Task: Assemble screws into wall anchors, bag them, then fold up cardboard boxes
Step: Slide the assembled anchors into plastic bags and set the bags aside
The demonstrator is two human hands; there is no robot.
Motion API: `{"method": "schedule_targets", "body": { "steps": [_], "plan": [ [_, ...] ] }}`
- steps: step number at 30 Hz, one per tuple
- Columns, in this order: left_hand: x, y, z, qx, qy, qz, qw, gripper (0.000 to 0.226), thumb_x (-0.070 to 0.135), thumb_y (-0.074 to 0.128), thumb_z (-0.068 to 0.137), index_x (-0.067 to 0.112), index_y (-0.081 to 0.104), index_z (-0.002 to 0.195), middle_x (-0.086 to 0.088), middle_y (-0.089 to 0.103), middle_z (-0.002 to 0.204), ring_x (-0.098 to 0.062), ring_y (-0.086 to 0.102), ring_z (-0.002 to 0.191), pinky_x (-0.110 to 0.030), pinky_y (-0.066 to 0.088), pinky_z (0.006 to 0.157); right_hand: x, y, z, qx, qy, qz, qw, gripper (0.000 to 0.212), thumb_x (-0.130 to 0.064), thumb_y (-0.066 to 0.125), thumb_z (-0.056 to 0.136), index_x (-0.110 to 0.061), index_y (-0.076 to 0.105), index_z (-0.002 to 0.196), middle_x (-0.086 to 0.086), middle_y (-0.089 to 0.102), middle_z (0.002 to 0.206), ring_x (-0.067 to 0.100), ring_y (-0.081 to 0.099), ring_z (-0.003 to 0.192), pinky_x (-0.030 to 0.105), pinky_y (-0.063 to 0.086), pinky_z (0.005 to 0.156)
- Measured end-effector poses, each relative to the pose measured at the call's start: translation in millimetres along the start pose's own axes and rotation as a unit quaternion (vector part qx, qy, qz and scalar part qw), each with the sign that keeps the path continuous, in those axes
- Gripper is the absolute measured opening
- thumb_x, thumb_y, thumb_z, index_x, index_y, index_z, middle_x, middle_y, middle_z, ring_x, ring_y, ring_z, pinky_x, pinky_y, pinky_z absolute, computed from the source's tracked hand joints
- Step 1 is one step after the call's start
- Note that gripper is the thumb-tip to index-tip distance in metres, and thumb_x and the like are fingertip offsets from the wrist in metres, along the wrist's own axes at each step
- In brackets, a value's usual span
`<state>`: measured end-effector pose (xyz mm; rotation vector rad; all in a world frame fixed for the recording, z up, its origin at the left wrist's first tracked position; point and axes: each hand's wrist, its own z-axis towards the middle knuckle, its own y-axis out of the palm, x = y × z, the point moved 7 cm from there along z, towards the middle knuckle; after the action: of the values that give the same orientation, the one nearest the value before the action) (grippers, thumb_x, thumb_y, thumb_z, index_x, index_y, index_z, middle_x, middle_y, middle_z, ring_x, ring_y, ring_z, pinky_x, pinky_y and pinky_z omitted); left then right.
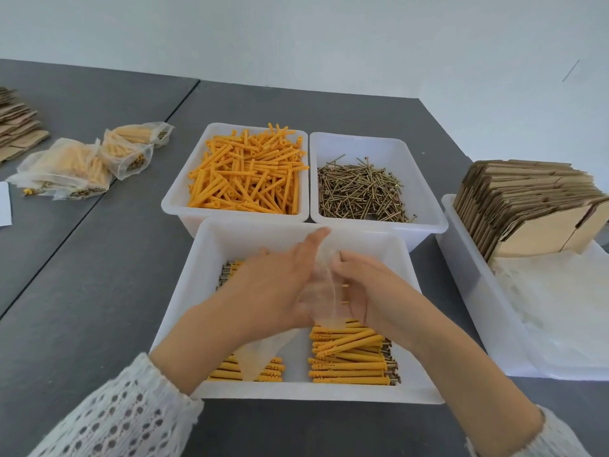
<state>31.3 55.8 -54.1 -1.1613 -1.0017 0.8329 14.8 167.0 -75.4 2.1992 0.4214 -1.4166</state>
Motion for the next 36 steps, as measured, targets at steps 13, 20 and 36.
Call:
{"method": "schedule_targets", "body": {
  "steps": [13,20,36],
  "plan": [
    [-43.3,27.7,-1.6,-0.036,-0.062,-0.136,0.988,0.085,0.034,0.070,0.074,0.031,0.026,0.147,0.011,0.054,0.117,-0.012,0.056,0.098,-0.038,0.053,0.086,34.8,-25.4,-9.9,0.005,-0.040,-0.850,0.524,0.038,-0.026,0.057,0.097,-0.023,0.043,0.131,-0.002,0.048,0.131,0.019,0.046,0.119,0.032,0.040,0.102],
    [-46.3,30.6,0.1,-0.041,-0.066,-0.233,0.969,0.097,0.034,0.076,0.075,0.035,0.017,0.153,0.019,0.043,0.124,-0.006,0.050,0.112,-0.026,0.045,0.091,33.9,-25.8,-11.8,-0.072,-0.040,-0.865,0.495,0.032,-0.032,0.050,0.101,-0.024,0.047,0.132,-0.002,0.052,0.129,0.016,0.050,0.116,0.031,0.037,0.104],
    [-13.9,0.8,-1.2,-0.125,-0.027,-0.618,0.775,0.068,0.046,0.070,0.063,0.044,0.047,0.128,0.018,0.069,0.108,-0.010,0.064,0.110,-0.026,0.053,0.089,-153.3,-32.5,-23.2,0.119,-0.156,-0.840,0.506,0.022,-0.009,0.044,0.098,-0.025,0.054,0.087,-0.001,0.052,0.066,0.017,0.047,0.057,0.032,0.039,0.052]
  ]
}}
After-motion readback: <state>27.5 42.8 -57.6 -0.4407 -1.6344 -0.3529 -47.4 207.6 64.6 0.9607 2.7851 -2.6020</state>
